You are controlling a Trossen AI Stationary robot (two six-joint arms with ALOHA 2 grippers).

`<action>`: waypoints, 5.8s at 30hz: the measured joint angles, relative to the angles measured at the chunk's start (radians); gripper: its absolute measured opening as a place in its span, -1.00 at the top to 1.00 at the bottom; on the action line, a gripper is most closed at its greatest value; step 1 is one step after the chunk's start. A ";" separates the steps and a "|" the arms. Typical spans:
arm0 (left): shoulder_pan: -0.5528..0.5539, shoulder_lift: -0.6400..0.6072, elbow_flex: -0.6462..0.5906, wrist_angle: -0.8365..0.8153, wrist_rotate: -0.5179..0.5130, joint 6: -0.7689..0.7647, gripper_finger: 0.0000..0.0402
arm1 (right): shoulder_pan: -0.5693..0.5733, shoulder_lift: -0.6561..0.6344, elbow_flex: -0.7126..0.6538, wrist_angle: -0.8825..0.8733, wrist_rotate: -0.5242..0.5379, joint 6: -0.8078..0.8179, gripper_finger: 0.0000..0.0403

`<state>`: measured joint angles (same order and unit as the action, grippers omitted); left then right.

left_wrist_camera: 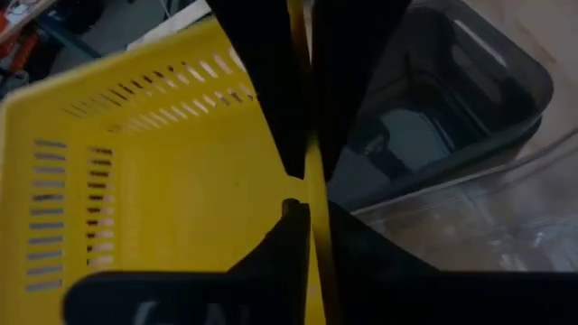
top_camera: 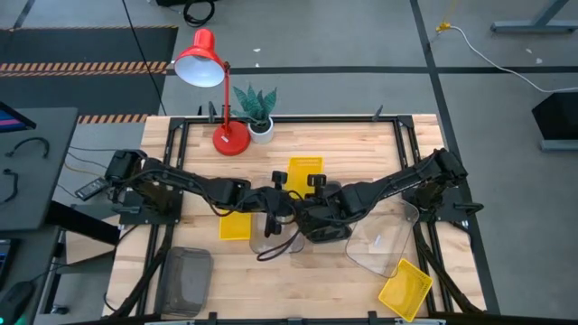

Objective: Stack baskets by color
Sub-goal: Stack the top right yellow bin on the middle left yellow bin, then stack the black bin on the middle right black bin

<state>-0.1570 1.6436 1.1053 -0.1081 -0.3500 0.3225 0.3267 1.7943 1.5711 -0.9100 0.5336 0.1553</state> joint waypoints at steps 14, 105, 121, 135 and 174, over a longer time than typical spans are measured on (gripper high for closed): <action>-0.179 0.001 0.119 -0.303 -0.399 0.018 0.97 | 0.229 -0.050 -0.002 0.218 0.238 -0.023 0.33; -0.973 0.275 0.325 -0.897 0.320 -1.716 0.04 | 0.486 -0.044 -0.186 0.199 0.756 0.192 0.33; -0.859 0.144 0.442 -1.091 0.297 -1.599 0.96 | 0.595 -0.044 -0.186 0.198 0.783 0.216 0.33; -0.665 0.141 0.963 -1.081 -0.255 -1.068 0.97 | 0.731 -0.067 -0.186 0.034 0.779 0.461 0.41; -0.120 0.490 0.884 -0.471 0.101 -0.661 0.93 | 0.937 -0.177 -0.186 -0.124 0.790 0.830 0.92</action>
<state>-0.2773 2.1337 1.9898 -0.5796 -0.2494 -0.3387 1.2640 1.6176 1.3853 -1.0335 1.3234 0.9848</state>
